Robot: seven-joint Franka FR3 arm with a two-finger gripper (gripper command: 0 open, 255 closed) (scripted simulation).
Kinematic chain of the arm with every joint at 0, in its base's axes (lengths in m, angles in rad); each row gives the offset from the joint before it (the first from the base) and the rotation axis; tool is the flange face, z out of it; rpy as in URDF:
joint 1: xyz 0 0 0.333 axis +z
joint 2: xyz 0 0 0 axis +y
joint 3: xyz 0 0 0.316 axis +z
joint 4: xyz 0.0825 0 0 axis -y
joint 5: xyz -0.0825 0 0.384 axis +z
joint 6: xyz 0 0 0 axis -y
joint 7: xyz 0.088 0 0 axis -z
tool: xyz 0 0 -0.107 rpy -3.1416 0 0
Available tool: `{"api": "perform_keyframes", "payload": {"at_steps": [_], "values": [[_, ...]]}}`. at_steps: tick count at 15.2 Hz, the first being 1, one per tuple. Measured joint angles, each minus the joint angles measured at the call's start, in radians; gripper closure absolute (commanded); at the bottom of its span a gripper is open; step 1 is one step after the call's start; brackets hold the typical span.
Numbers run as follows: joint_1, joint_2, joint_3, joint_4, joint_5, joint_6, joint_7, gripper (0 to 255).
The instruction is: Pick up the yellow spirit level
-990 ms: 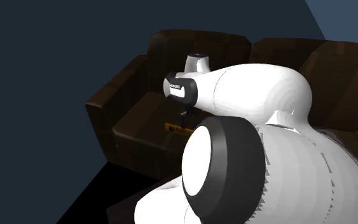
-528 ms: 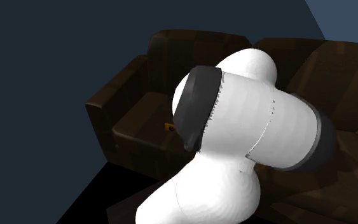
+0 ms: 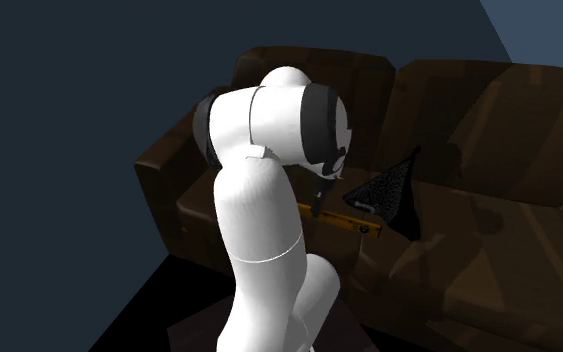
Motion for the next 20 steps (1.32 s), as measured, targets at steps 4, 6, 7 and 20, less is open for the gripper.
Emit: {"api": "perform_keyframes", "payload": {"at_steps": [4,6,7,20], "values": [[-0.107,0.103,0.103,0.032,0.134,0.011,-0.133,0],[-0.135,0.134,0.136,0.037,0.174,0.022,-0.162,0],[-0.147,0.146,0.150,0.035,0.191,0.030,-0.175,0],[-0.179,0.183,0.189,0.040,0.239,0.047,-0.209,255]]}}
